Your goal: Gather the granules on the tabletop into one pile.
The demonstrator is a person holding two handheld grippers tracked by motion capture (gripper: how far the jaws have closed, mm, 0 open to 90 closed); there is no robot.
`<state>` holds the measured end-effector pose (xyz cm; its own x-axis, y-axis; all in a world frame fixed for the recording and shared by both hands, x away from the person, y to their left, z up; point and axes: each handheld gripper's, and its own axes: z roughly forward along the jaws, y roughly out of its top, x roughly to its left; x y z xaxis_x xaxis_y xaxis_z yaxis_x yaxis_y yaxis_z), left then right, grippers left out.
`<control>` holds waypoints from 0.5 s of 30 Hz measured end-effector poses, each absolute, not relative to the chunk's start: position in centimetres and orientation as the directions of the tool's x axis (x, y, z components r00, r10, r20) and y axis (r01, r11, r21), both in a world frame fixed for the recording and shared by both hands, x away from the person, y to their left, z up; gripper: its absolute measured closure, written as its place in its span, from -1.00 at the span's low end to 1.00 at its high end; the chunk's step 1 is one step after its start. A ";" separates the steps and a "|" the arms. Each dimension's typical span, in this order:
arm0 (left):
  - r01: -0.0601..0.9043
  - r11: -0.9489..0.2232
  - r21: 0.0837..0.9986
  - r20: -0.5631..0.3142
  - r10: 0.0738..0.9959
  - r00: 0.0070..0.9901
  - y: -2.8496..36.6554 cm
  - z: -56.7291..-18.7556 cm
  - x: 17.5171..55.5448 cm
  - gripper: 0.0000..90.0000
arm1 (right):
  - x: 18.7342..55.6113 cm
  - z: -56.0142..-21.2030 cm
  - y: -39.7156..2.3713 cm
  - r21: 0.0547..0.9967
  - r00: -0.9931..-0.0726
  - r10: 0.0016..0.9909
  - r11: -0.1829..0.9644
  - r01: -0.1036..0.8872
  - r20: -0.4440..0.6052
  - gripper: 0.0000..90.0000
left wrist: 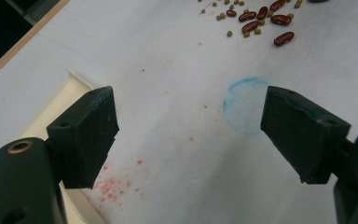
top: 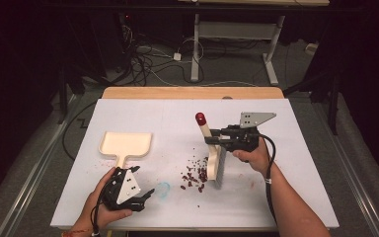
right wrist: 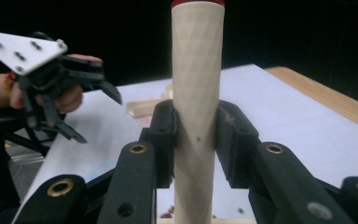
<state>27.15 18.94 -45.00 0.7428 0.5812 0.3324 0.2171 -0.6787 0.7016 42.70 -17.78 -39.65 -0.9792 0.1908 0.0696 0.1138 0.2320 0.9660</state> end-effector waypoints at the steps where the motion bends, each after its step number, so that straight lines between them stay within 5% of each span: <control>1: 0.217 -0.679 0.702 0.332 0.581 0.743 19.0 -45.0 27.2 -0.60 | 42.3 -39.5 -17.6 0.970 -0.983 0.169 0.220 0.108 0.071 0.57; 8: 0.217 -0.679 0.701 0.333 0.581 0.743 18.9 -45.0 27.1 -0.60 | 41.3 -39.2 -17.8 0.973 -0.984 0.170 0.212 0.086 0.049 0.57; 15: 0.220 -0.676 0.704 0.329 0.584 0.742 18.9 -45.0 27.3 -0.60 | 40.4 -37.3 -19.3 0.985 -0.920 0.388 0.131 0.116 0.056 0.57</control>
<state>27.25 18.91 -44.99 0.7420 0.5842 0.3290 0.2201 -0.6757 0.7035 40.44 -19.26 -37.27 -0.9200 0.3878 0.0564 0.1155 0.1309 0.9846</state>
